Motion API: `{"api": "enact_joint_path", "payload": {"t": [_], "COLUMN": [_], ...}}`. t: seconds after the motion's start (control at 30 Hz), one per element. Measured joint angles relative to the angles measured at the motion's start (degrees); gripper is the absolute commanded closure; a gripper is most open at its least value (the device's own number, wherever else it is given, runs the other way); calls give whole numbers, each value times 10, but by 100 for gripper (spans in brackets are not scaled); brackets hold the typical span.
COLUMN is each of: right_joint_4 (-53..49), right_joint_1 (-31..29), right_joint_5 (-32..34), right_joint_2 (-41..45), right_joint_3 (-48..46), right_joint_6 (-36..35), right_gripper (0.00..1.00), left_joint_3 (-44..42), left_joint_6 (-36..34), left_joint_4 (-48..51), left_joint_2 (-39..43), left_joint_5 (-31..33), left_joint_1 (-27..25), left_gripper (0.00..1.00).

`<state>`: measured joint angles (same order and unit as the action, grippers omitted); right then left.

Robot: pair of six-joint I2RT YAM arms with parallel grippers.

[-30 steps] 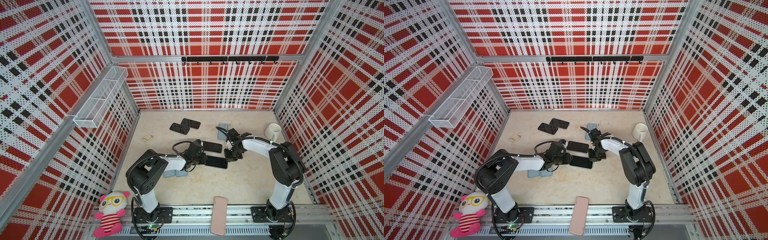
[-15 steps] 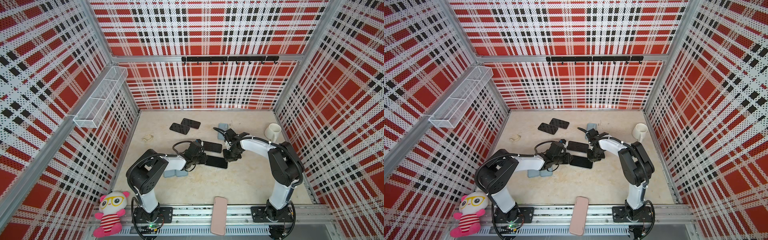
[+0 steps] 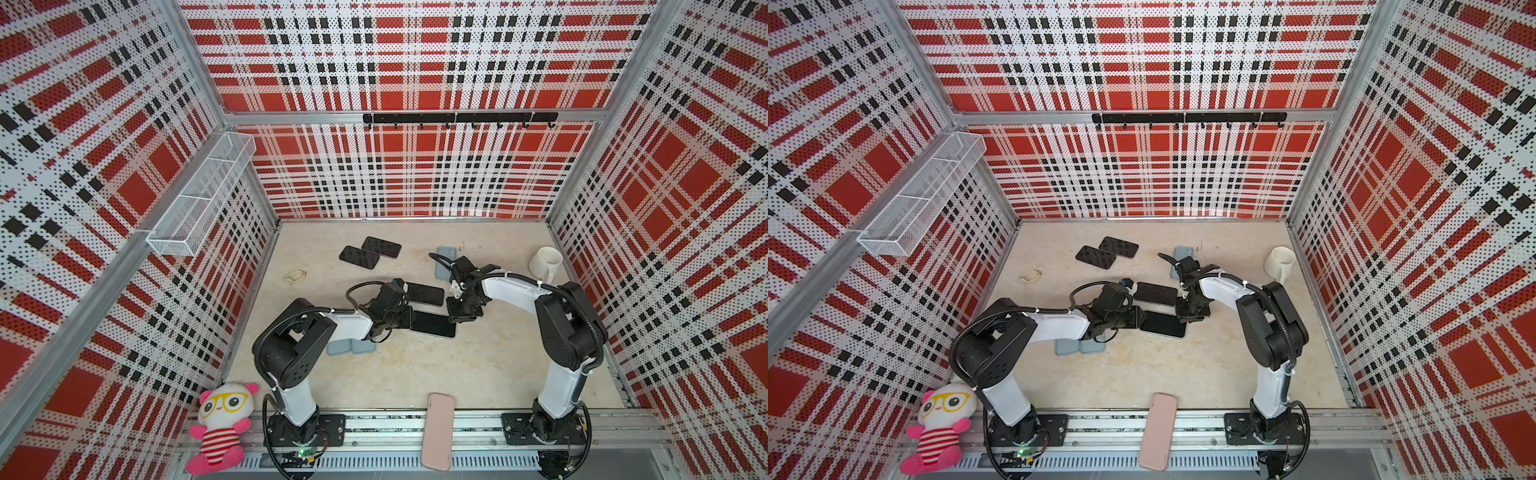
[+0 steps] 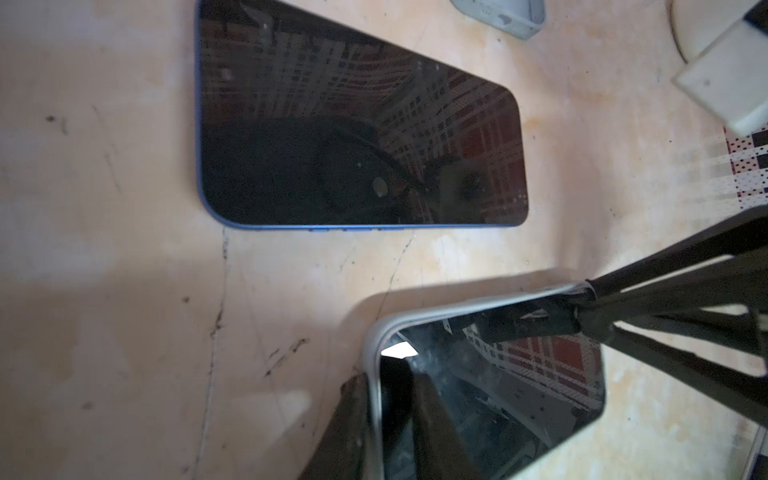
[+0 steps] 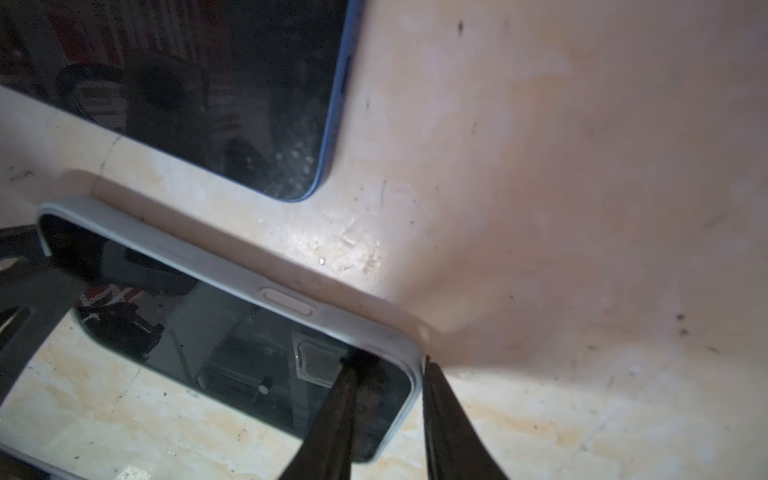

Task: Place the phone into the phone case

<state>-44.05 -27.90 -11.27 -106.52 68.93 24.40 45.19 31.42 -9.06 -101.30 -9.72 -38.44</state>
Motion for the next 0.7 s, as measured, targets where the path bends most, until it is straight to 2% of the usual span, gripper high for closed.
{"api": "enact_joint_path", "payload": {"t": [0.23,0.43,0.57,0.63,0.7], "right_joint_4": [7,7,-5,-16,-24], "right_joint_1": [6,4,-6,-14,-19], "right_joint_5": [-6,2,6,6,11], "right_joint_2": [2,8,27,48,72], "right_joint_3": [-7,-10,-9,-3,3], "right_joint_6": [-2,-5,-21,-43,-74], "right_gripper": [81,79,69,60,56], "left_joint_3": [0,0,1,2,3], "left_joint_6": [2,9,7,1,-5], "left_joint_4": [-2,-4,4,23,46], "left_joint_2": [0,-1,4,17,42], "left_joint_5": [4,7,3,3,5], "left_joint_1": [-2,-3,-2,3,10], "left_gripper": [78,76,64,57,51]}}
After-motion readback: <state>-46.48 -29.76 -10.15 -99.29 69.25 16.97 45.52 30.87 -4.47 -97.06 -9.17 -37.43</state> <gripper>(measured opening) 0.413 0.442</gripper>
